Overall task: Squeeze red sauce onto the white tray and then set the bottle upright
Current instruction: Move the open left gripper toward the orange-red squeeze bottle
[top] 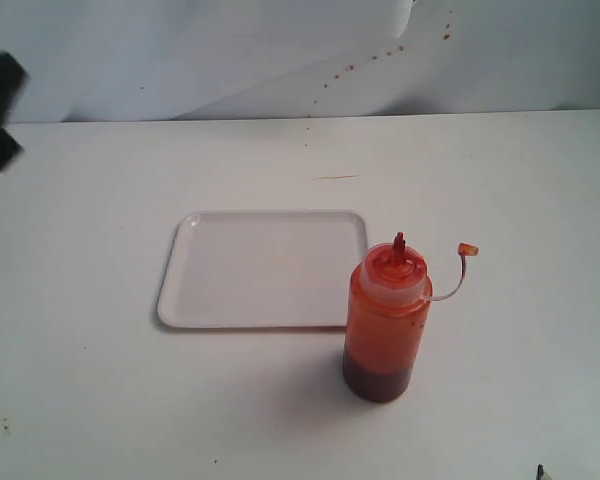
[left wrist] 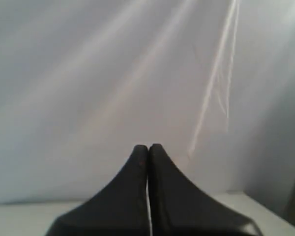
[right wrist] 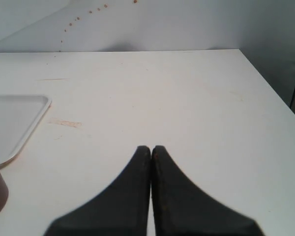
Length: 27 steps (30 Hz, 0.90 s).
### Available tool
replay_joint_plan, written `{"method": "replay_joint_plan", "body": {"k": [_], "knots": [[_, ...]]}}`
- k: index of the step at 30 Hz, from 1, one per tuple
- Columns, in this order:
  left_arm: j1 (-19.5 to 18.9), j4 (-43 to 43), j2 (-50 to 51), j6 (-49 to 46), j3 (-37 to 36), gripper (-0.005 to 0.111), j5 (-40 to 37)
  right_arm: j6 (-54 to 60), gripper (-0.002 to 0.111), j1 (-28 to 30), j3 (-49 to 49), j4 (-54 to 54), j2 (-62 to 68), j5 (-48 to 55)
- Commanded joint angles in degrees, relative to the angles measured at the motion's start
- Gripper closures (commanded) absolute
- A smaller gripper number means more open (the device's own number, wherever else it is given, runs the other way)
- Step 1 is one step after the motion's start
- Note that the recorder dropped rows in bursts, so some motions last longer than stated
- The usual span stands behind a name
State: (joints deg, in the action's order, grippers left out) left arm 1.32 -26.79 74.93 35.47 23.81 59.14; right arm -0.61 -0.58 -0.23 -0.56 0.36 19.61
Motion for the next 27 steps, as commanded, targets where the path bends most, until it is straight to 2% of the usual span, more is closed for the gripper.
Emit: {"method": "replay_joint_plan", "body": {"k": [1,5,10,18,20,27], "knots": [[0.33,-12.22,21.79,1.61,3.98,0.107,10.82,0.14,0.108,0.0,0.23,0.14,-0.36,-0.04],[0.33,-15.35,34.71,1.81,8.56,0.107,10.82,0.14,0.108,0.0,0.23,0.14,-0.36,-0.04],[0.33,-15.38,41.65,0.01,10.38,0.107,10.82,0.14,0.108,0.0,0.23,0.14,-0.36,-0.04],[0.33,-15.38,42.82,-13.68,10.5,0.107,10.82,0.14,0.108,0.0,0.23,0.14,-0.36,-0.04],[0.33,-16.53,42.95,-14.63,10.5,0.107,10.82,0.14,0.108,0.0,0.23,0.14,-0.36,-0.04],[0.46,-28.55,43.1,-14.94,12.3,0.107,10.82,0.14,0.108,0.0,0.23,0.14,-0.36,-0.04]]}}
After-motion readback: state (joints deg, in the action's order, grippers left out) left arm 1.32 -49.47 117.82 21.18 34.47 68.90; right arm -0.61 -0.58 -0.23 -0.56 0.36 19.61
